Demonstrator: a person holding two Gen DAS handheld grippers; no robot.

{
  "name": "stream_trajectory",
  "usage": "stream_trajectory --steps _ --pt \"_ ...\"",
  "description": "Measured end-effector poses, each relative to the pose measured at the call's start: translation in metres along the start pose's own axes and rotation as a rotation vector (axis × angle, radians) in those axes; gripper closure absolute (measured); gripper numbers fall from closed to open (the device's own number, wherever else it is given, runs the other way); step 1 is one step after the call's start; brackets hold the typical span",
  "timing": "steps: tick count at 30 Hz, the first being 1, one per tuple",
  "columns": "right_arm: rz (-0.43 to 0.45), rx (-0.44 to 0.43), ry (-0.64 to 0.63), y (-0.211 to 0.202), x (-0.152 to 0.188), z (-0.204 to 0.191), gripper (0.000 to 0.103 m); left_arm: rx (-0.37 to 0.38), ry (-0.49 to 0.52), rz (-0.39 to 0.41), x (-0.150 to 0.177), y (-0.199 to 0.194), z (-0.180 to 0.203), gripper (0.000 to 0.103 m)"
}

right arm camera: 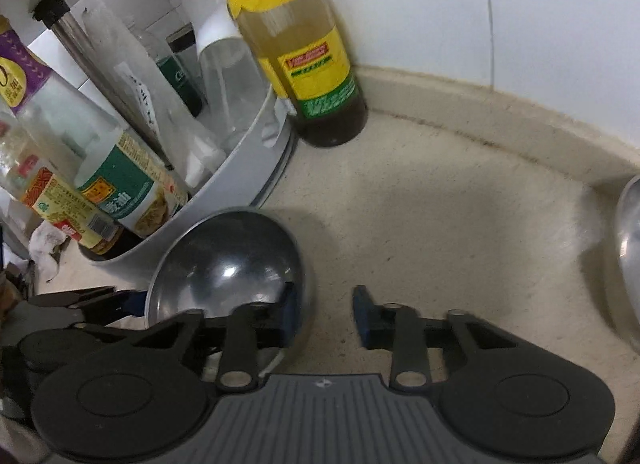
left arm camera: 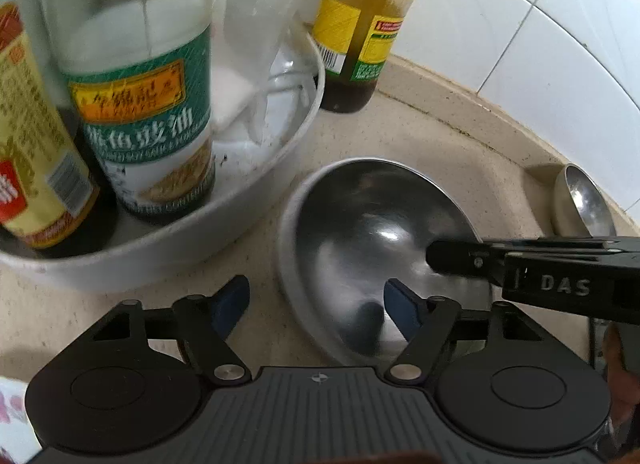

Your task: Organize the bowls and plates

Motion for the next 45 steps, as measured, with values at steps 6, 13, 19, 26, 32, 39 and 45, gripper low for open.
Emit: stream_trajectory --steps 6,13,19,26,32,39,45 --pt "-0.009 0.010 -0.001 -0.004 0.003 -0.004 0.091 0.039 0.059 0.013 0.003 0.000 0.008 0.049" --pt "0.009 0.010 0.030 -0.020 0.007 -0.002 0.092 0.060 0.093 0.031 0.004 -0.009 0.019 0.056" --pt "0.056 0.017 0.046 -0.044 0.005 -0.006 0.092 0.098 0.113 0.063 0.000 -0.020 0.029 0.056" --pt "0.108 0.047 0.020 -0.080 0.017 -0.017 0.092 0.138 0.153 0.110 0.003 -0.047 0.043 0.054" --pt "0.147 0.045 0.018 -0.115 0.034 -0.026 0.092 0.188 0.205 0.152 0.018 -0.081 0.054 0.051" --pt "0.159 0.076 0.024 -0.151 0.064 -0.035 0.092 0.247 0.268 0.162 0.039 -0.106 0.068 0.051" --pt "0.127 0.079 0.052 -0.167 0.094 -0.040 0.092 0.276 0.312 0.136 0.062 -0.119 0.080 0.046"
Point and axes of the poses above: each gripper's, at about its wrist camera, not at the fingertips, and y roughly the way its jaws point, z to its right, x to its underside, the point moved 1 cm from there along y, roughly the way its jaws point, and after that the axes turned 5 degrees about -x, right-handed, at the moved point
